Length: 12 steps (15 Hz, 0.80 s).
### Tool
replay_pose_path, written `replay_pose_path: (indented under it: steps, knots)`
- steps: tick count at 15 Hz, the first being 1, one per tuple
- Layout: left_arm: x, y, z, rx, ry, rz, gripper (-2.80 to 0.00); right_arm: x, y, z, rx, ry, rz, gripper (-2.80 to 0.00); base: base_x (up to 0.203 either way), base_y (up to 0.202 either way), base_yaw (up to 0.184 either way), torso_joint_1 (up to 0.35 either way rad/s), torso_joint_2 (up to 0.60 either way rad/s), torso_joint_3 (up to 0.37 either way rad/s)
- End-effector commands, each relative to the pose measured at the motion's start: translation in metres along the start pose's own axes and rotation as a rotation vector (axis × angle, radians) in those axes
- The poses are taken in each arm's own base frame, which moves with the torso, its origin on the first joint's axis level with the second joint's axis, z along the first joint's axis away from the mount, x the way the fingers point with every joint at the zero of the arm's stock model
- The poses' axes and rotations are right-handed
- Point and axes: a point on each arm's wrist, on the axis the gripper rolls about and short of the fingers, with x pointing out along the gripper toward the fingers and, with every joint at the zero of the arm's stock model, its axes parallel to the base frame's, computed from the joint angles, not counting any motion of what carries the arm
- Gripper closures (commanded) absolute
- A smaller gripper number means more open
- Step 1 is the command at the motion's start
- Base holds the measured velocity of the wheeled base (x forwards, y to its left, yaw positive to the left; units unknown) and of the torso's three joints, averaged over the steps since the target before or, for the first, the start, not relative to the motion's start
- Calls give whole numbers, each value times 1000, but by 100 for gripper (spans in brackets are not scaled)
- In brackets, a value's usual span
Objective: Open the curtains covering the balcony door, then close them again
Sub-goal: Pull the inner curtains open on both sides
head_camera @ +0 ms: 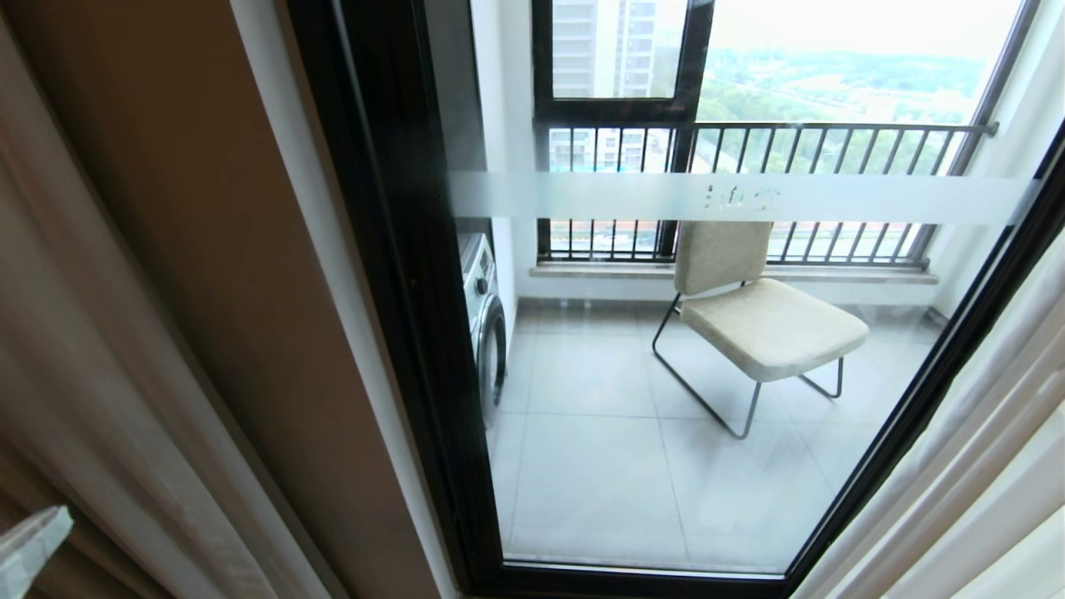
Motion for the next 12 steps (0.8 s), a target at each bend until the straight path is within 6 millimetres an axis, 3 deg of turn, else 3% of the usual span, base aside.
replay_pose_path:
  steps: [1, 3, 7, 12]
  knots:
    - [-20, 2, -31, 7, -65, -6, 0, 0, 0, 0, 0, 1, 0, 0, 0, 0, 0, 0, 0, 0]
    - [-22, 3, -54, 9, -38, 8, 0, 0, 0, 0, 0, 1, -1, 0, 0, 0, 0, 0, 0, 0]
    - [-35, 5, -65, 24, -144, 86, 0, 0, 0, 0, 0, 1, 0, 0, 0, 0, 0, 0, 0, 0]
    - [-36, 5, -69, 119, -116, 90, 0, 0, 0, 0, 0, 0, -1, 0, 0, 0, 0, 0, 0, 0]
